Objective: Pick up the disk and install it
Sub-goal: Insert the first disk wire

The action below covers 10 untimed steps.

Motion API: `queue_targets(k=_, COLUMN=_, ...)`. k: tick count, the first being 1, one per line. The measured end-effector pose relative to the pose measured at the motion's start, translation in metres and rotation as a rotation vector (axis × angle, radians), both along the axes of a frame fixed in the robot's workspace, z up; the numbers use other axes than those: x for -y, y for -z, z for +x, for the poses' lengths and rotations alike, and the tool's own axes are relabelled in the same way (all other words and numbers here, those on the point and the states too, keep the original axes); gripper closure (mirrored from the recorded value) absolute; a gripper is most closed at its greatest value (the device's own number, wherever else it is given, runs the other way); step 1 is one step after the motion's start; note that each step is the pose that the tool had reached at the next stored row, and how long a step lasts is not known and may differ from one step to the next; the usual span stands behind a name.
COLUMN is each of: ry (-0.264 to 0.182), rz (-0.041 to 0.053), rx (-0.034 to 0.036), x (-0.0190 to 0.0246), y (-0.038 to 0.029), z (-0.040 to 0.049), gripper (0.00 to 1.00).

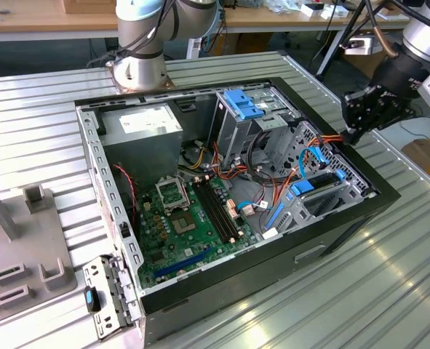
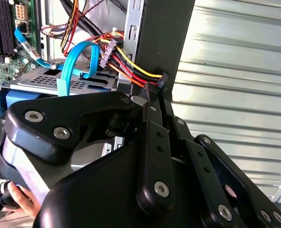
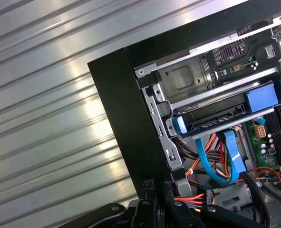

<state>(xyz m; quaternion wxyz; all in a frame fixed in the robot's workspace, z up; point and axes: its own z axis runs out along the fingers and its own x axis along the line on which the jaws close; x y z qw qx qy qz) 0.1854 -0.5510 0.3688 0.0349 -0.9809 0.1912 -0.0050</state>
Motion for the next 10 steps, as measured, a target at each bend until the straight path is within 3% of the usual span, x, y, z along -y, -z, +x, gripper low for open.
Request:
queue_targets(k=4, ry=0.0, rz=0.0004, rx=0.0, x=0.0001, y=-0.0051, z=0.0, gripper=0.84)
queue_targets(k=10, ry=0.0, rz=0.0003, rx=0.0, x=0.0001, y=-0.0063, z=0.0, gripper=0.84)
